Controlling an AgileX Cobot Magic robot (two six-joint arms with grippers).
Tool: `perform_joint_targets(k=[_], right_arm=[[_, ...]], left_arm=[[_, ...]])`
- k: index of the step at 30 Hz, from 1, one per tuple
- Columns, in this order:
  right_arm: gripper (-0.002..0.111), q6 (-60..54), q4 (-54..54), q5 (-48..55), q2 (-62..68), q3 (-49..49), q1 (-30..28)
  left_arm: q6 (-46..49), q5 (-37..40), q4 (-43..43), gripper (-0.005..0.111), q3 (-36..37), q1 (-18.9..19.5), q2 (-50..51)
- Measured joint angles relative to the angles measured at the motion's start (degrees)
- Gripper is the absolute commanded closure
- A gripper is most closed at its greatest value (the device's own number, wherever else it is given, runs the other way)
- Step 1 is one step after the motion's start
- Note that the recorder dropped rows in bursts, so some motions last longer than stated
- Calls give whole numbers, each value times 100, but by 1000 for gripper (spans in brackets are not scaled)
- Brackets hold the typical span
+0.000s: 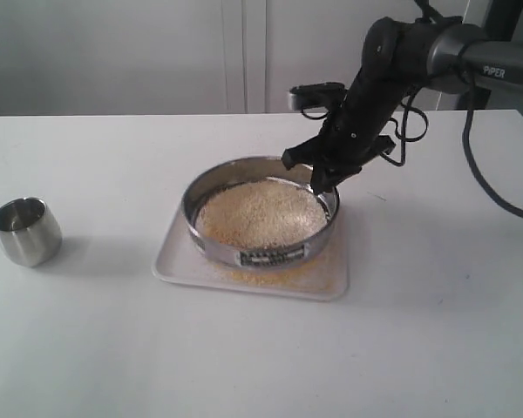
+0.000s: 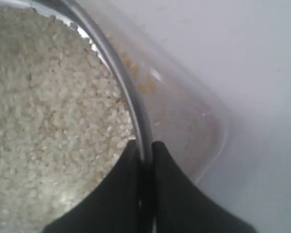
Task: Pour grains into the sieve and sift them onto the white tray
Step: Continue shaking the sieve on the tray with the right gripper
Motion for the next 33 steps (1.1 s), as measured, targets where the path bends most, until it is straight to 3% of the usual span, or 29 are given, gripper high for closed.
perform_joint_targets(k=[2,5,9,13,17,21,25,29,33], right_arm=[[108,-36,347,-241,0,0,-66],[108,-1341,496,-199,-88,0,-82],[108,-61,415,-300,-128,0,-55],[108,-1615,473,-141,-197,-10,-65],[108,-234,177,-65,-156,0,-72],[108,-1529,364,-28,-197,-10,-125],[108,-68,172,-175,-181,-10,-157],[108,-1818,757,42,-206,-10,-188],[108,-348,305,-227,-203,1,-132]], left_arm=[[0,0,0,107,0,0,0],[0,0,0,107,0,0,0],[0,0,0,107,0,0,0],[0,0,0,107,0,0,0],[0,0,0,107,0,0,0],[0,0,0,107,0,0,0],[0,0,0,107,0,0,0],[0,0,0,107,0,0,0],[0,0,0,107,0,0,0]])
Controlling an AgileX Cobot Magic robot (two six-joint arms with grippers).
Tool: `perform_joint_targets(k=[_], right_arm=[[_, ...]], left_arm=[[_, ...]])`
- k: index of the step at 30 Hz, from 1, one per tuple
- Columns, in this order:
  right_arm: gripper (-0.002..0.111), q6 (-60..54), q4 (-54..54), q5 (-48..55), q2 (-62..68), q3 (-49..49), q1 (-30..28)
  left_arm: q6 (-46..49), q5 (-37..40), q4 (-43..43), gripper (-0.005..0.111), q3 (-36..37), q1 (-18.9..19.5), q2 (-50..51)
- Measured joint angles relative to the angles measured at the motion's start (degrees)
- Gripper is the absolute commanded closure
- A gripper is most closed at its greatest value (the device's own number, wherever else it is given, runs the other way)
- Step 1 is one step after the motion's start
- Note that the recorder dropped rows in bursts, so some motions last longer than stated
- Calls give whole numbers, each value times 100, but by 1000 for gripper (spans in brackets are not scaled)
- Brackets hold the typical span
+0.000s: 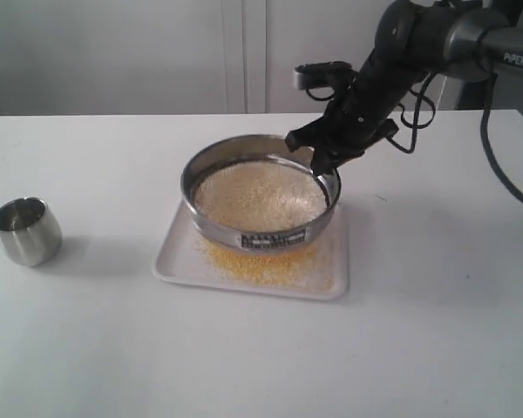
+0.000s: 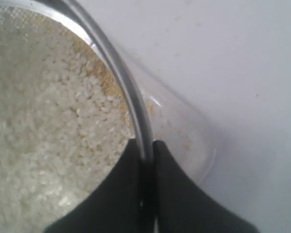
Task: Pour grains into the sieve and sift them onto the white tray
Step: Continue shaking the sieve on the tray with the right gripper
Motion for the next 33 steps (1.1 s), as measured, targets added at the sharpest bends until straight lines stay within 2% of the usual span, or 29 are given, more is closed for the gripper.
perform_joint_targets(k=[1,5,6,9,10,14,16,18,20,23,24,25,26,27,29,30,31,33], right_arm=[[108,12,183,-108,11,0,-38],[108,-1605,455,316,-17,-11,-17],[108,-1515,304,375,-17,-11,51],[108,-99,-22,-2,21,-1,69],[108,-93,112,-48,30,-1,56],[108,-1610,364,272,18,-11,85],[108,-998,39,281,18,0,172],[108,135,-40,-19,55,0,155],[108,-289,270,-201,56,-10,104],[108,-1446,277,241,11,-21,171],[108,-1263,89,281,11,-21,224],[108,-62,-294,116,22,-2,270],[108,252,-295,-41,35,-2,249],[108,-179,92,-187,45,-2,180],[108,-1413,314,222,8,-13,208],[108,-1272,167,255,8,-13,251],[108,-210,-120,87,20,-1,289],[108,67,-7,-133,33,-1,204]], left_arm=[[0,0,0,107,0,0,0],[0,0,0,107,0,0,0],[0,0,0,107,0,0,0],[0,0,0,107,0,0,0],[0,0,0,107,0,0,0],[0,0,0,107,0,0,0],[0,0,0,107,0,0,0],[0,0,0,107,0,0,0],[0,0,0,107,0,0,0],[0,0,0,107,0,0,0],[0,0,0,107,0,0,0],[0,0,0,107,0,0,0],[0,0,0,107,0,0,0],[0,0,0,107,0,0,0],[0,0,0,107,0,0,0],[0,0,0,107,0,0,0],[10,0,0,107,0,0,0],[10,0,0,107,0,0,0]])
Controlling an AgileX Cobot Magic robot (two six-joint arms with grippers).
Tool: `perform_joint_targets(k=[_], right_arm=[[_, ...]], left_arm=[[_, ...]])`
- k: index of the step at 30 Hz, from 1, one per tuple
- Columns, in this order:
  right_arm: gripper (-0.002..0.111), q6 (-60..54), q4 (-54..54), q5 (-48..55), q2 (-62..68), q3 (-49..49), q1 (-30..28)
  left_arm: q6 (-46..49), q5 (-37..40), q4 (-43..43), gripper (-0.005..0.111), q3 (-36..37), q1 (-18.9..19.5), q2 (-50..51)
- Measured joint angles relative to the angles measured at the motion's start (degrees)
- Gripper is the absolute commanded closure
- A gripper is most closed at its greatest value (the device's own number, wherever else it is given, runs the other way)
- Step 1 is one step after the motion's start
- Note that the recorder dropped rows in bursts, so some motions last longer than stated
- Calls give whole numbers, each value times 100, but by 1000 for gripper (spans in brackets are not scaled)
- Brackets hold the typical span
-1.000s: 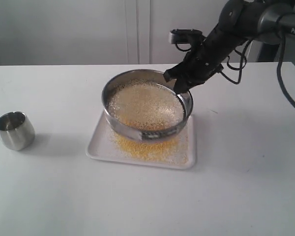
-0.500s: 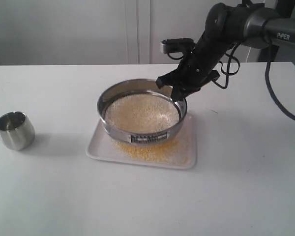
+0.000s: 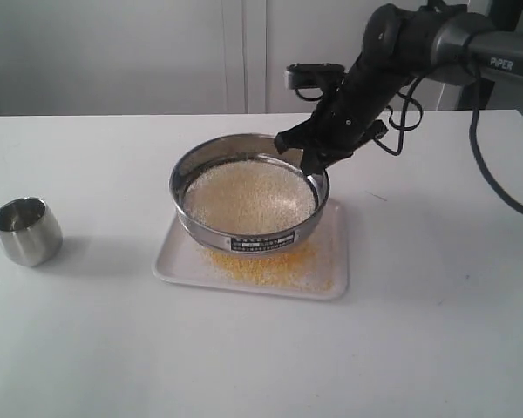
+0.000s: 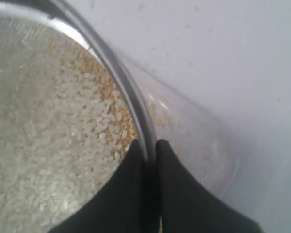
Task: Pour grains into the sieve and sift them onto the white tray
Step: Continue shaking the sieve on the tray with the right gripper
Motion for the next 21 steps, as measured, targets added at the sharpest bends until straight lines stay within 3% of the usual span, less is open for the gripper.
perform_joint_targets(k=[3,6,8,9,11,12,15,18,21], right_arm=[[108,-1569,306,357,-29,-10,-32],[108,-99,117,-53,-4,1,-50],[108,-1683,800,224,-27,-10,-147],[108,-1924,840,471,-41,-10,-130],[108,-210,583,108,-5,1,-73],[108,-12,623,-43,5,1,-105],[108,-1408,949,336,5,-10,-131],[108,172,321,102,10,1,-115],[108,-536,444,392,-31,1,-197]], left_arm=[[0,0,0,107,0,0,0],[0,0,0,107,0,0,0],[0,0,0,107,0,0,0],[0,0,0,107,0,0,0],[0,0,0,107,0,0,0],[0,0,0,107,0,0,0],[0,0,0,107,0,0,0],[0,0,0,107,0,0,0],[0,0,0,107,0,0,0]])
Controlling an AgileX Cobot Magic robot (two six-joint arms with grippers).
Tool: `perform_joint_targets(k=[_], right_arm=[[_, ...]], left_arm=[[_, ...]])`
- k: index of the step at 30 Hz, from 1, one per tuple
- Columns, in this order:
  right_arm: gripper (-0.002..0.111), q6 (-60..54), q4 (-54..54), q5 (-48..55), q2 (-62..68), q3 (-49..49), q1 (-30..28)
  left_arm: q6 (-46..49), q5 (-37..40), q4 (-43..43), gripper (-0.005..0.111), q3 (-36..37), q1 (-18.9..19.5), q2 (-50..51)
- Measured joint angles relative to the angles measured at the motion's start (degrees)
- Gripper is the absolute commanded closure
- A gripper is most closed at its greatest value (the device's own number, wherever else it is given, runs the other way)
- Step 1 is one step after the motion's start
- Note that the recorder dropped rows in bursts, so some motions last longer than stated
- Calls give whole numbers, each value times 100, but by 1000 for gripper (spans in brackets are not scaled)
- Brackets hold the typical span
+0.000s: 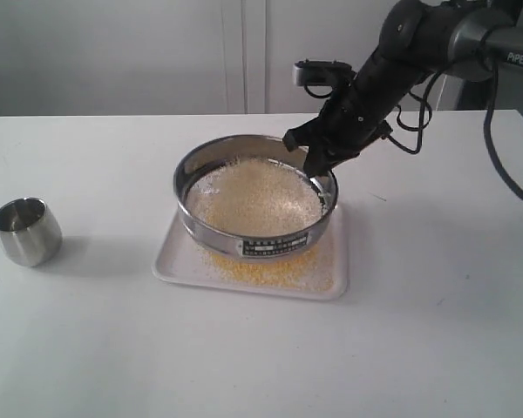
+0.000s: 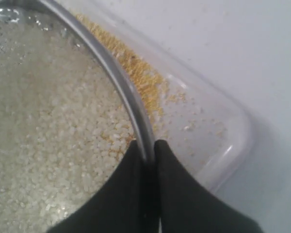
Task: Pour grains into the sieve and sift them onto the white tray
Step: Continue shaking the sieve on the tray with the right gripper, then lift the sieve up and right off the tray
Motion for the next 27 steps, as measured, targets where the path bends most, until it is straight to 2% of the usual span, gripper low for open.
perform_joint_targets(k=[8,18,22,27], right_arm=[[108,909,-904,371,-733,0,43],[108,1303,-1456,1122,-1288,0,17],[108,1368,-1478,1119,-1531,74,-111],[108,1380,-1466,1118,-2081,691,-431]], left_arm=[[0,0,0,107,0,0,0],[0,0,0,107,0,0,0],[0,0,0,107,0,0,0],[0,0,0,107,0,0,0]])
